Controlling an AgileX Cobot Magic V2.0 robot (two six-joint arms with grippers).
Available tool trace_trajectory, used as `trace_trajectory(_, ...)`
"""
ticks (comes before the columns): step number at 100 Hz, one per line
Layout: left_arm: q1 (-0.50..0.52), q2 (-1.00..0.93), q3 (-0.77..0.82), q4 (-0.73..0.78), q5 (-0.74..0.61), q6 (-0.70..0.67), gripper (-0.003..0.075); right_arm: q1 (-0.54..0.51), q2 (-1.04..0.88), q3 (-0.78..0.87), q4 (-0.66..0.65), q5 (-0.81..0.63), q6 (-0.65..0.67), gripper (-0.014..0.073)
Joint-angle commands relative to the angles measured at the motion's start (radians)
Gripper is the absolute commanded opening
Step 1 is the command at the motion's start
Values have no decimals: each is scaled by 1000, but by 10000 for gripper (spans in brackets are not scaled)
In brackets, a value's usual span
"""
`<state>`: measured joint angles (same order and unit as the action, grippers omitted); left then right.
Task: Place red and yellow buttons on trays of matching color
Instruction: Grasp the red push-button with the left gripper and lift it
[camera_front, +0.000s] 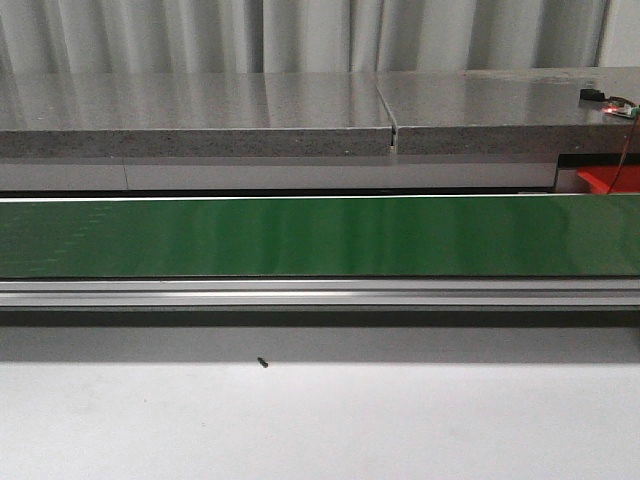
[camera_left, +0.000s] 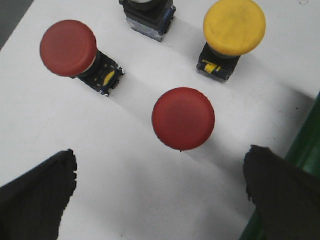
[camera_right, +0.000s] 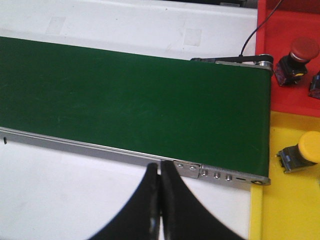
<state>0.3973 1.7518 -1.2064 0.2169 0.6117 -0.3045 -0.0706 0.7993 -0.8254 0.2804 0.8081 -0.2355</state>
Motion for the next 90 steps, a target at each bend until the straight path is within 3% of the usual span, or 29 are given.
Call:
trace_trajectory(1, 2, -15, -51, -2, -48, 12, 659, 2, -8, -26, 19, -57, -9, -68)
trace_trajectory(75, 2, 144, -168, -19, -90, 46, 657, 2, -8, -26, 19, -57, -9, -68)
trace_trajectory(90, 2, 144, -168, -19, -92, 46, 566, 2, -8, -26, 19, -57, -9, -68)
